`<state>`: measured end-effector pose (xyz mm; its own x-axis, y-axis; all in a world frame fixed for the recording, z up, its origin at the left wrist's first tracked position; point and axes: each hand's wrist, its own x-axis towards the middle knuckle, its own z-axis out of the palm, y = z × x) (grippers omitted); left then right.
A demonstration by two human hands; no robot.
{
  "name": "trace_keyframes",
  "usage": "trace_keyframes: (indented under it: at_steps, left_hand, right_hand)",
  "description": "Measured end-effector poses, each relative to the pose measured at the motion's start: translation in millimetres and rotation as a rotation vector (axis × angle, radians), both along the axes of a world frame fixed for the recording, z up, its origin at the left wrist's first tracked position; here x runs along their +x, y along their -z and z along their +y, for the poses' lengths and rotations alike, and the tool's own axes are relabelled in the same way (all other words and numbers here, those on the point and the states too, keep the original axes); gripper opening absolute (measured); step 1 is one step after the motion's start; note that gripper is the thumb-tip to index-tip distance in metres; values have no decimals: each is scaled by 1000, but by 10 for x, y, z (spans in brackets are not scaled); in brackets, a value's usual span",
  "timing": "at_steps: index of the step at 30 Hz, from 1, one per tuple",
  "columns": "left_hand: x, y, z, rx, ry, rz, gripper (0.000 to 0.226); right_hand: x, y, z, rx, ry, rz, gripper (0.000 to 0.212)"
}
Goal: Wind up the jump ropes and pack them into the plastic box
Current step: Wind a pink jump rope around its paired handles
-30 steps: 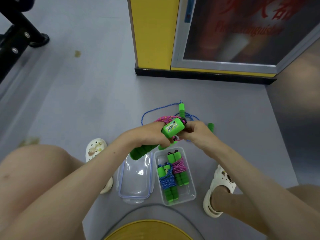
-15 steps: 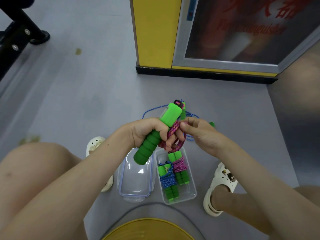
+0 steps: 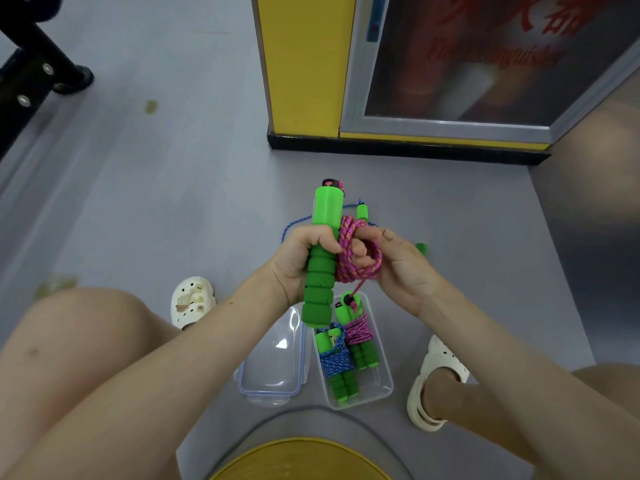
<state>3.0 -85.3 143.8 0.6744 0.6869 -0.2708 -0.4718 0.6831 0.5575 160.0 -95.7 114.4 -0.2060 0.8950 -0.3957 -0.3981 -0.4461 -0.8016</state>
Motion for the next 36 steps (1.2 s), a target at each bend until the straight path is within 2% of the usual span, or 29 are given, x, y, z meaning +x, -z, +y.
trace_keyframes:
  at_steps: [4, 7, 10, 13, 16, 18, 21, 25, 30, 33, 36]
  left_hand:
    - [52, -114, -6, -66, -102, -93, 50]
    - [90, -162, 33, -80, -187, -110, 54]
    - [137, -171, 67, -86, -250, -68, 59]
    - [163, -154, 104, -102, -352, 71, 42]
    - [141, -144, 142, -18, -456, 325, 38]
    - [79, -115, 164, 49, -490, 487, 34]
    - [-48, -33, 193, 103, -484, 685, 42]
    - [-155, 16, 187, 76, -449, 748, 47]
    - [-233, 43, 196, 119, -409, 867, 48]
    - [-209, 33, 153, 135, -335, 978, 52]
    - [-118, 27, 52, 112, -221, 922, 39]
  right_hand:
    - [-7, 101, -64, -11, -44, -254, 19]
    - [-37, 76, -90, 17, -27, -342, 19]
    - [-63, 72, -97, 29, -120, -406, 23]
    - [-84, 49, -128, 9, -258, -490, 41]
    - [-83, 10, -148, 41, -292, -607, 40]
    - [-49, -10, -142, 61, -283, -615, 30]
    - [8, -33, -141, 68, -317, -597, 27]
    - [9, -41, -165, 64, -342, -588, 13]
    - [0, -108, -136, 53, -307, -534, 16]
    - [-20, -168, -105, 27, -196, -521, 29]
    - [-36, -200, -94, 39, -104, -532, 32]
